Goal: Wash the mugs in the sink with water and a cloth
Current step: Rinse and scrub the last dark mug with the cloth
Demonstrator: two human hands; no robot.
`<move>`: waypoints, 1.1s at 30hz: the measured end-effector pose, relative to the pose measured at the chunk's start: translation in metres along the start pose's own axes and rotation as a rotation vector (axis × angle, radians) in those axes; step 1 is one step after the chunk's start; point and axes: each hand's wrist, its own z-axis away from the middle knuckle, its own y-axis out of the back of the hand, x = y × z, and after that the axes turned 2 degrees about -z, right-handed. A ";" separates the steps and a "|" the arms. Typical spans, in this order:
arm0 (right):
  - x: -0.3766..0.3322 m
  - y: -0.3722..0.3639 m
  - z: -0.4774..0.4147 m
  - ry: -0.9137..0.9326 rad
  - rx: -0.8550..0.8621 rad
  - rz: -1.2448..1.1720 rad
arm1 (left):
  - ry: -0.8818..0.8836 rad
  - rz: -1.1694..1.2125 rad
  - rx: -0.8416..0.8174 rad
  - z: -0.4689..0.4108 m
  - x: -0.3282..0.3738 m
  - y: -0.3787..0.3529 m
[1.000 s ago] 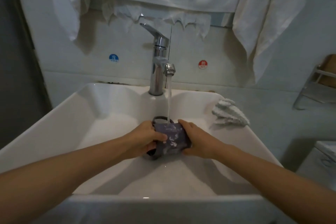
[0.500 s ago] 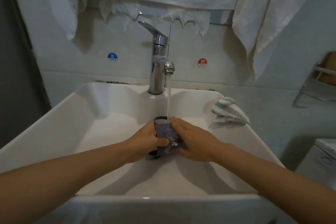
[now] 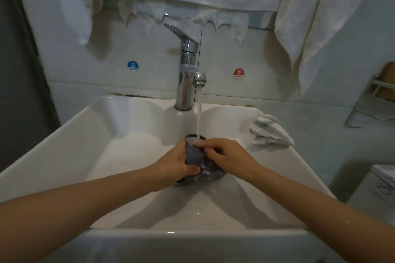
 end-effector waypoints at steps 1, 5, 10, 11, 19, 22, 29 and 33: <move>0.000 -0.001 -0.002 -0.011 0.054 -0.014 | -0.011 -0.048 -0.009 0.000 0.001 -0.001; 0.002 -0.004 -0.006 -0.042 0.118 -0.007 | 0.004 -0.121 0.002 0.001 0.004 -0.005; -0.001 -0.008 -0.011 -0.078 0.164 0.052 | 0.024 -0.163 0.005 0.000 0.003 -0.006; -0.002 -0.009 -0.012 -0.083 0.170 0.061 | 0.030 -0.164 0.009 0.000 0.003 -0.006; -0.003 0.001 -0.011 -0.004 0.078 0.049 | 0.028 -0.191 0.012 0.001 0.004 -0.007; -0.002 0.000 -0.009 -0.007 0.108 0.052 | 0.013 -0.255 0.005 -0.001 0.003 -0.008; -0.001 -0.005 -0.013 -0.006 0.121 0.058 | 0.034 -0.207 0.009 -0.001 0.001 -0.006; -0.002 -0.007 -0.012 -0.013 0.163 0.082 | 0.024 -0.263 0.006 -0.002 0.002 -0.008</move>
